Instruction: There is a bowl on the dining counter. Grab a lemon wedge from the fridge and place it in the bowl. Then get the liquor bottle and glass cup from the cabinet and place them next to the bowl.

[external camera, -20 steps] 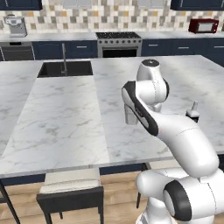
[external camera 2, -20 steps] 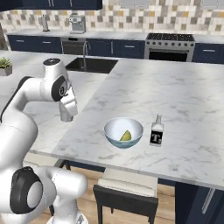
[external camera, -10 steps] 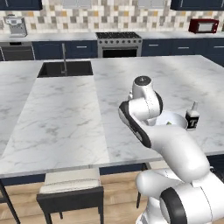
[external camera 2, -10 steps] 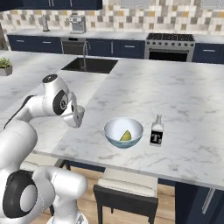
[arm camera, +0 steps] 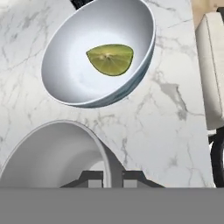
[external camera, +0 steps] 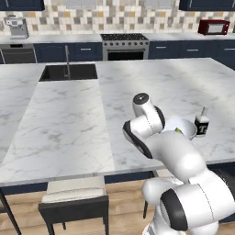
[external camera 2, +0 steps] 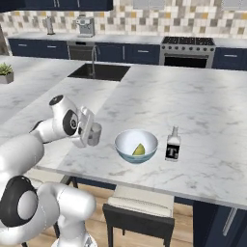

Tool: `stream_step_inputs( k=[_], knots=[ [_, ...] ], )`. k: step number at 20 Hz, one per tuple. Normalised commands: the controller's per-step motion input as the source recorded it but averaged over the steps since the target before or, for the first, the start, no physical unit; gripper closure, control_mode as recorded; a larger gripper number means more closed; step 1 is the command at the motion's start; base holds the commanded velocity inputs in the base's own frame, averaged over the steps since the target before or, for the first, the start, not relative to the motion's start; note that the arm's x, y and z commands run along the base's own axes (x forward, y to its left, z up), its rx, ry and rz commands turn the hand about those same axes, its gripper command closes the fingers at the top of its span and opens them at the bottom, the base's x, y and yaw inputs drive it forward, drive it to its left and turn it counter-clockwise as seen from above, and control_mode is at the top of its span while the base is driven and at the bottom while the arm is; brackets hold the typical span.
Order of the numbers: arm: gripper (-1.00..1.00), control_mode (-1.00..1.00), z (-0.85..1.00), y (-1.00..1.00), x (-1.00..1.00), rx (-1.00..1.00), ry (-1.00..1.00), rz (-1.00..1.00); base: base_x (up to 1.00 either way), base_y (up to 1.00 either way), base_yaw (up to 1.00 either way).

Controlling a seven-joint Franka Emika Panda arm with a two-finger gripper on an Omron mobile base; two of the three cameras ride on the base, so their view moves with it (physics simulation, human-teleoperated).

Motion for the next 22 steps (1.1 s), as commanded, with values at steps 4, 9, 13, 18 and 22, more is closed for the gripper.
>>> stream_step_inputs(
  k=[4,9,13,18,22],
  knots=[
    [1.0,-1.0,-0.13,-0.2,0.51,0.0,0.0,-0.26,0.0,0.0,0.0],
    [1.0,-1.0,-0.21,-0.25,0.43,0.0,0.0,-0.16,0.0,0.0,0.0],
    [1.0,-1.0,-0.34,-0.15,0.28,0.0,0.0,-0.01,0.0,0.0,0.0],
    [1.0,-1.0,-0.38,-0.03,0.37,0.0,0.0,0.0,0.0,0.0,0.0],
    [1.0,-1.0,-0.42,0.0,0.37,0.0,0.0,0.0,0.0,0.0,0.0]
  ],
)
